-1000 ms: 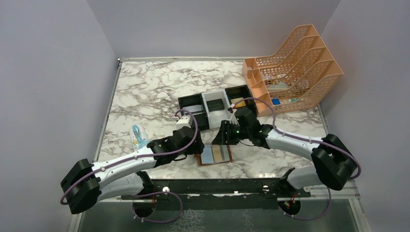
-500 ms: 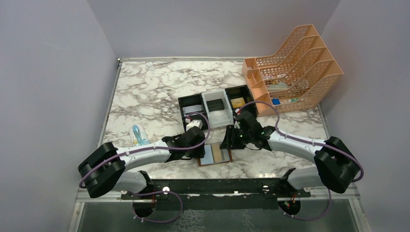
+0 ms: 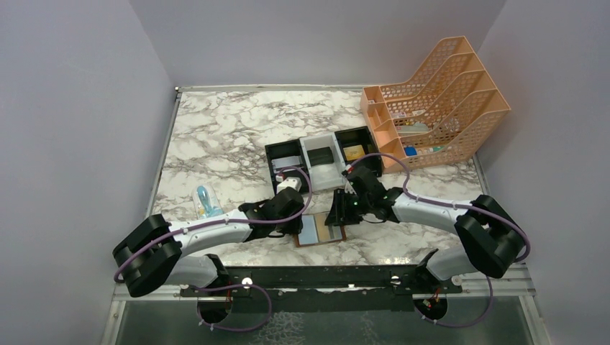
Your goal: Take the credit cards out of the card holder
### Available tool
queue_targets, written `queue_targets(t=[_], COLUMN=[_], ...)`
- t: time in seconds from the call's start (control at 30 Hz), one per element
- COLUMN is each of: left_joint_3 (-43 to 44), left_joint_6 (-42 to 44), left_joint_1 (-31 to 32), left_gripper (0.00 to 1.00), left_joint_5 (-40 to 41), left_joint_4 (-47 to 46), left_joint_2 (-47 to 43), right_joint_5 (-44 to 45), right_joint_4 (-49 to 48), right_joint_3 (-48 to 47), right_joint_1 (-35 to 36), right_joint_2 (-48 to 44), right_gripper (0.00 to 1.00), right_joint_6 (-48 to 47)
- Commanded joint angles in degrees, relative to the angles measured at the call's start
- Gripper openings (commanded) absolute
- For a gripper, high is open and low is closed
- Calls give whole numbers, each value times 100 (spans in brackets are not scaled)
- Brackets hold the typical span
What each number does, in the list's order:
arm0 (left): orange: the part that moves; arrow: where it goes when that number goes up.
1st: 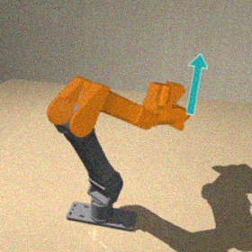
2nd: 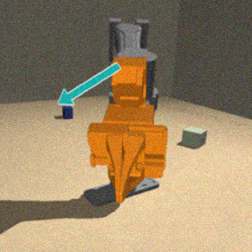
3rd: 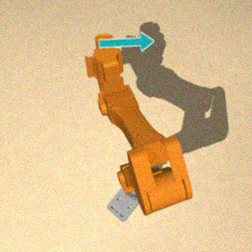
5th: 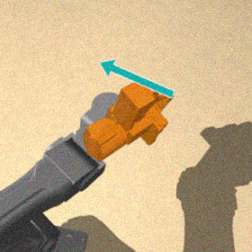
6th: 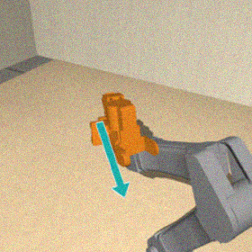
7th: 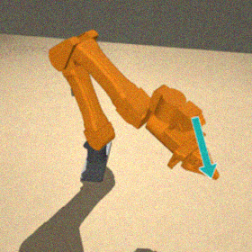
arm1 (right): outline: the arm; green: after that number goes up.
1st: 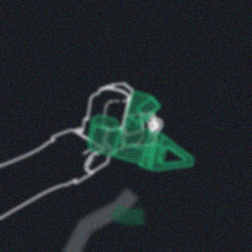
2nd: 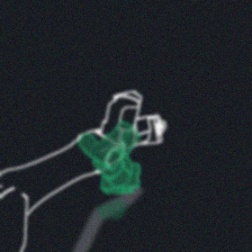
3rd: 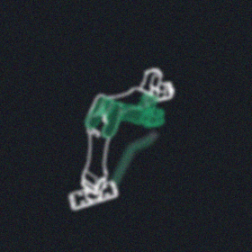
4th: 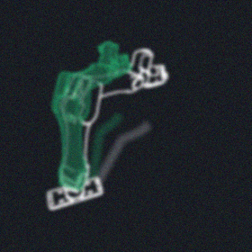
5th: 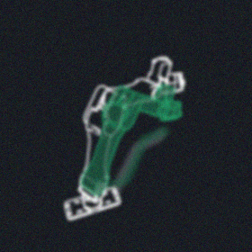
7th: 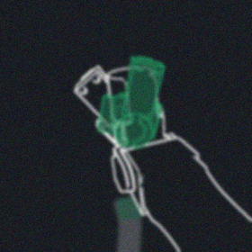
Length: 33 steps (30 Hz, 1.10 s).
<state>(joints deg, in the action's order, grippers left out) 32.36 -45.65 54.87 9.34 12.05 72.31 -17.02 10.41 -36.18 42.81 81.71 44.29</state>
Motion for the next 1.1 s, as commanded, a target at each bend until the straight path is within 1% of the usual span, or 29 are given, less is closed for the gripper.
queue_targets(t=[0.0,0.17,0.3,0.47,0.6,0.83,1.07], left_joint_3=[-8,-20,-17,3,-5,-3,7], left_joint_6=[82,82,91,115,118,74,65], left_joint_1=[17,16,15,15,15,16,16], left_gripper=[37,32,30,28,27,27,27], left_joint_5=[-202,-238,-253,-284,-291,-283,-266], left_joint_4=[-39,-67,-101,-121,-120,-141,-143], left_joint_2=[20,113,150,185,191,187,184], right_joint_5=[-44,33,-208,-621,-802,-1162,-1186], right_joint_4=[-155,-60,-226,-809,-1162,-1323,-1342], right_joint_3=[72,33,29,167,250,210,225], right_joint_1=[35,35,35,35,35,35,35], right_joint_2=[167,151,176,190,19,20,-185], right_gripper=[40,40,40,40,40,40,40], right_joint_6=[-39,-77,-17,329,541,659,688])
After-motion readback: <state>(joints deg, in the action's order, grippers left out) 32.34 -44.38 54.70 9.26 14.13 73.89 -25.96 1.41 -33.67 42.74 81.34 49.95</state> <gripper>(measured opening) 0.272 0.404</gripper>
